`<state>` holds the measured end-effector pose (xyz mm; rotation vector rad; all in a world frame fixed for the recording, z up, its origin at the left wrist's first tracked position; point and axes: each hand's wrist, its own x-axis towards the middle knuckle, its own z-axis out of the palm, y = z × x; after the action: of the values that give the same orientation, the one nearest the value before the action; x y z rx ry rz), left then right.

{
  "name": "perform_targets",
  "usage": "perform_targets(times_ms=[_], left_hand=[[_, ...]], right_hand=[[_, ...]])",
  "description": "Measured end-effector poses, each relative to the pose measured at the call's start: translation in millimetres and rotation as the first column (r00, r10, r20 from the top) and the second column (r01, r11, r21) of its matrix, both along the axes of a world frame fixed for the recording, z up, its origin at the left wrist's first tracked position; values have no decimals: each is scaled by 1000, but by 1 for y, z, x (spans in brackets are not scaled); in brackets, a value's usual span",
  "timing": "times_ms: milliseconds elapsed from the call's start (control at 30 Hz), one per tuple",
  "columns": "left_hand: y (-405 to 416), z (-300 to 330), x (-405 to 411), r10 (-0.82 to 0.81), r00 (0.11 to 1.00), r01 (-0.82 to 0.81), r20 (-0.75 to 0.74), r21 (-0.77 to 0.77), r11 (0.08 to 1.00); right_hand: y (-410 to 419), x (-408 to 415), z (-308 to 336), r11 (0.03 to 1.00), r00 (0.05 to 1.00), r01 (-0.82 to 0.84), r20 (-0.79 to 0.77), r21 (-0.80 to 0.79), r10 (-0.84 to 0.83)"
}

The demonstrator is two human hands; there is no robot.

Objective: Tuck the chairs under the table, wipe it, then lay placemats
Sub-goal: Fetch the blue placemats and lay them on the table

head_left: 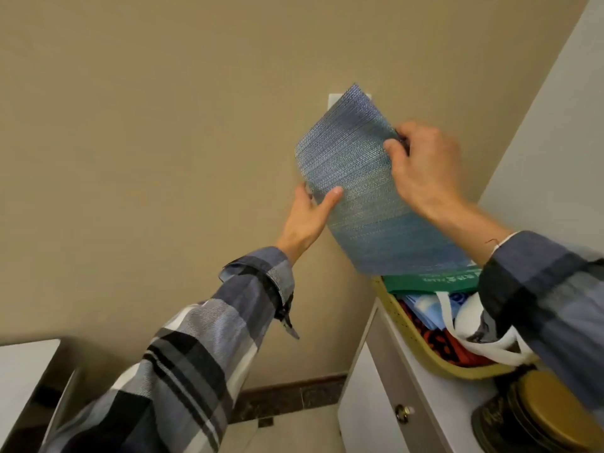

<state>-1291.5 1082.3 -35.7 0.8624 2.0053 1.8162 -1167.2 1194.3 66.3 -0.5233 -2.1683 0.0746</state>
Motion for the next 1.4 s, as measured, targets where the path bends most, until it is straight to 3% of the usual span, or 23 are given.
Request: perform_targets(times_ms=[200, 300, 500, 600, 700, 900, 1033, 1233, 1400], left_hand=[[-105, -9, 19, 117, 917, -160, 381, 83, 984], [-155, -29, 32, 251, 877, -284, 409, 19, 959], [-234, -58, 60, 602, 778, -570, 182, -200, 797], [-285, -75, 74, 706, 705, -665, -63, -403, 629], [-322, -91, 90, 752, 642, -702, -151, -510, 497], [-395, -107, 115, 822, 492, -800, -285, -520, 298], [-446, -103, 133, 822, 405, -849, -401, -499, 175], [-527, -103, 139, 857, 396, -893, -329, -354, 277], [-575, -96, 148, 792, 410, -911, -453, -247, 330]], right_hand=[[-73, -4, 10, 893, 935, -353, -142, -278, 325], [-107, -1, -8, 844, 913, -406, -126, -351, 387], [-158, -10, -59, 799, 911, -374, -26, -471, 411], [-200, -12, -85, 758, 876, -386, 50, -526, 480], [-242, -12, -108, 721, 807, -398, 158, -567, 569], [-339, -7, -139, 674, 675, -461, 266, -577, 688], [-393, -3, -152, 627, 632, -496, 245, -601, 735], [-481, 4, -166, 528, 565, -537, 185, -658, 804], [-533, -2, -183, 486, 553, -485, 176, -726, 814]])
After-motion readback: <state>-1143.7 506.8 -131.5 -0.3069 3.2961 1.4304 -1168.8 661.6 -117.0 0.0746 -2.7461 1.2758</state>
